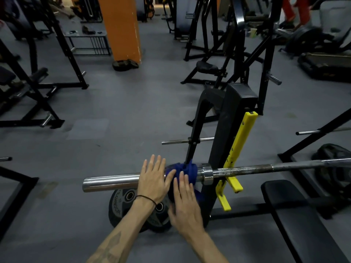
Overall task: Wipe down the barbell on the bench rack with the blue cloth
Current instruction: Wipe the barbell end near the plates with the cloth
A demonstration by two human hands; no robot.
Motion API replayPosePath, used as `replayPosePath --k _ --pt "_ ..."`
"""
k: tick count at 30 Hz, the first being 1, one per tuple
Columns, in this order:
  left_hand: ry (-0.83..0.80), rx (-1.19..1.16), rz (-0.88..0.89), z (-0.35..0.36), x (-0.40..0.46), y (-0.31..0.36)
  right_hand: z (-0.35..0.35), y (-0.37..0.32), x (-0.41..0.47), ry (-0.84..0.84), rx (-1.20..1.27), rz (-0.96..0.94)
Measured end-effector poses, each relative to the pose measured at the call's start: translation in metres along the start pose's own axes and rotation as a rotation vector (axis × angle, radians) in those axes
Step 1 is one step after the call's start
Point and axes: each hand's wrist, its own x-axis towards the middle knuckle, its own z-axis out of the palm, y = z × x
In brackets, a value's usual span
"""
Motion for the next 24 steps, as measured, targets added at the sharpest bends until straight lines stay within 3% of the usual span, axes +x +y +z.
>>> replayPosePath --k 2,7,11,13,16,18,24 --pt "0.002 -0.002 -0.006 0.001 0.003 -0.003 -0.004 0.020 0.001 0.013 -0.084 -0.052" --pt "0.012 0.009 -0.006 0.000 0.010 -0.002 0.002 0.001 -0.004 0.032 0.029 0.191" --pt "-0.009 -0.069 -0.049 -0.001 0.019 -0.005 0.001 0.011 0.000 -0.016 -0.057 -0.018" --pt "0.004 -0.060 -0.038 -0.002 0.015 -0.004 -0.007 0.031 0.001 0.023 -0.079 0.050" --pt "0.021 -0.059 -0.020 0.000 0.007 0.003 -0.009 0.004 0.006 0.061 0.109 0.199" --pt "0.022 -0.068 -0.043 0.001 0.010 0.004 -0.003 -0.019 0.013 0.033 0.166 0.148" --pt "0.020 -0.194 -0.151 -0.005 0.017 0.007 -0.009 0.005 0.014 -0.013 -0.054 0.005"
